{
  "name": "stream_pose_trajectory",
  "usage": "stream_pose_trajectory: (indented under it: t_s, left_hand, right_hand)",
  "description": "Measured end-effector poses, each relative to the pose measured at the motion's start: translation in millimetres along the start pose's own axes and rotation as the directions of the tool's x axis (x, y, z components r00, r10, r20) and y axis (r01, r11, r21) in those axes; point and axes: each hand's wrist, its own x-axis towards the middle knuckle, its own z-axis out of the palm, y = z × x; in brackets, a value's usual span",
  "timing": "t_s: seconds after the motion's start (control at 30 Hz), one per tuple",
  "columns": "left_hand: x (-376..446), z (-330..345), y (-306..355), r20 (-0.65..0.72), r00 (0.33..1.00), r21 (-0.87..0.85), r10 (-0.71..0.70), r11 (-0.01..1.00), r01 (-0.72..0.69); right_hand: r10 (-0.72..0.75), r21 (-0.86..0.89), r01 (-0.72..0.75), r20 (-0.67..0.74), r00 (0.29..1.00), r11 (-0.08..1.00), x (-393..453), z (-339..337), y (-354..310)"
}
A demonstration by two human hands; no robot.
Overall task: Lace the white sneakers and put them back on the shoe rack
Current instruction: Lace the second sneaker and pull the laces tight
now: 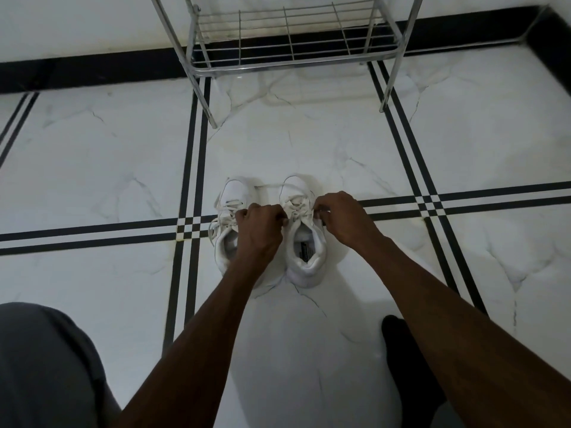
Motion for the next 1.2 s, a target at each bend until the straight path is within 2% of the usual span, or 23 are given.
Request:
stream_pose_trajectory:
  t_s: [0.1,0.17,0.23,0.33,0.43,0.5,0.6,0.77,0.9,1.03,1.2]
  left_hand:
    - [-6.0,-1.1,-4.0,-0.045,0.999,0.129,-0.013,0.991,0.019]
    - [-7.7,-3.5,-8.7,-0.085,0.996,0.224,-0.038,0.973,0.056]
    - [-11.9,-2.5,-8.0,-0.068,0.997,0.295,-0.033,0.954,0.052]
    - [-14.4,0.3,-5.9,-0.024,0.999,0.298,-0.027,0.954,0.033]
    - [-11.5,-2.5,-11.1,-0.052,0.999,0.256,-0.01,0.966,0.023]
    - [-9.2,-3.8,-7.6,-0.039,0.999,0.228,0.014,0.974,-0.005]
    - [-9.9,-2.5,7.3,0.018,0.999,0.128,0.047,0.991,-0.049]
    - [-11.1,2.2,10.1,0.006,1.0,0.095,0.005,0.995,-0.005]
    - [-10.3,2.2,9.7,-0.026,0.999,0.16,0.028,0.987,-0.023]
    - [-10.7,0.9,9.2,-0.067,0.995,0.309,0.078,0.949,-0.053]
    - [-11.9,0.8,7.2,-0.082,0.994,0.36,0.073,0.932,-0.039]
  right_hand:
    - [0.063,-0.133,-0.064,-0.013,0.998,0.989,-6.9,-5.2,3.3]
    - [0.132,-0.179,-0.135,-0.03,0.991,0.975,-13.8,-3.5,7.0]
    - [0.185,-0.182,-0.186,-0.024,0.983,0.966,-19.9,1.8,6.5]
    - [0.207,-0.196,-0.197,0.033,0.978,0.961,-15.6,3.4,7.8]
    - [0.202,-0.226,-0.171,0.123,0.972,0.959,-5.4,-2.5,16.5]
    - [0.124,-0.135,-0.105,0.135,0.983,0.985,0.1,-3.6,19.1]
    - [-0.021,0.109,0.009,0.109,0.994,0.994,1.8,1.1,12.9]
    - [0.079,0.163,-0.091,0.08,0.994,0.982,-5.5,2.6,11.7]
    - [0.036,0.032,-0.04,0.132,0.991,0.999,-8.7,3.9,9.6]
    - [-0.14,-0.272,0.123,-0.044,0.989,0.954,-17.4,11.7,15.8]
    - [-0.191,-0.29,0.149,-0.121,0.974,0.945,-22.0,22.4,23.1]
